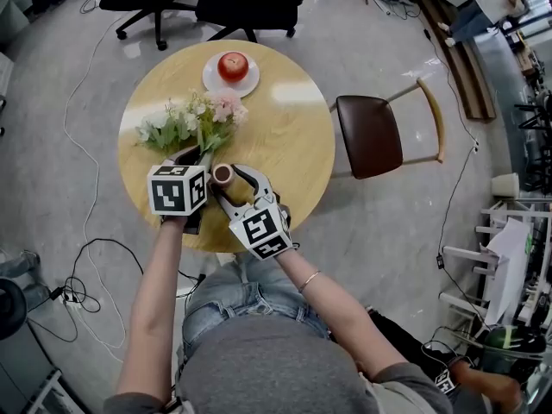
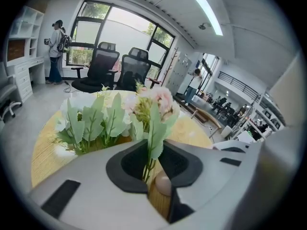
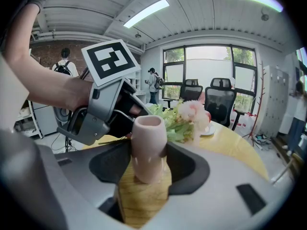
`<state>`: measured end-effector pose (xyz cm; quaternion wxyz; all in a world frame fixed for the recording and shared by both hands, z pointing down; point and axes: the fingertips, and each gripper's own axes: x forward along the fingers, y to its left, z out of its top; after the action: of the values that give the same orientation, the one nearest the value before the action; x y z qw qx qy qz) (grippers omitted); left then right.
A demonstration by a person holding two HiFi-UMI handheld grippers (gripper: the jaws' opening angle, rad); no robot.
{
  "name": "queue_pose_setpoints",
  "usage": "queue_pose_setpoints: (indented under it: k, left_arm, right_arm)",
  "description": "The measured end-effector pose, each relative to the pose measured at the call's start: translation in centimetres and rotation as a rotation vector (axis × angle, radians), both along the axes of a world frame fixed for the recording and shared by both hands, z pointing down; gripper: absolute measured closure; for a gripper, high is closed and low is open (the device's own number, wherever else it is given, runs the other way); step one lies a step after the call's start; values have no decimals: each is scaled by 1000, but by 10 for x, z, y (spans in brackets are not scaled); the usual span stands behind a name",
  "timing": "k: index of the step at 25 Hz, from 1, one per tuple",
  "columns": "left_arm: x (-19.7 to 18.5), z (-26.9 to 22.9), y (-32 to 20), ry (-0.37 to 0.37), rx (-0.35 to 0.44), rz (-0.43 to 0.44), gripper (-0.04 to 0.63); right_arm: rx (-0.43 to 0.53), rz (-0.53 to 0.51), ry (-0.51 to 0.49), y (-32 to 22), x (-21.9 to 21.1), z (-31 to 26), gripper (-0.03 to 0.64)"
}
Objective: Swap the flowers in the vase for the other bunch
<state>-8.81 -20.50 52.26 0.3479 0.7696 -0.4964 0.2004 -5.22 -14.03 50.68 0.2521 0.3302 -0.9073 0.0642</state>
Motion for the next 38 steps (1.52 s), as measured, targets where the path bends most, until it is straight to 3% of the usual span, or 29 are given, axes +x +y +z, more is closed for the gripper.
queue_pose_setpoints:
  k: [15,21,29,38]
  left_arm:
    - [-13,-35,20,73,53,-62,491]
    - [-43,-36,33,36,67,-120,477]
    - [-96,-7,42,-7,-4,-236,452]
    - [-103,14,33,-25,-33,-257,423]
  right_arm:
    - [-8,-1,-22,1,0,2,377]
    - [-4,-2,-18,1,0,4,377]
    - [-4,-4,-17,1,-1,2,377]
    - [-4,-4,-18,1,-4,1,377]
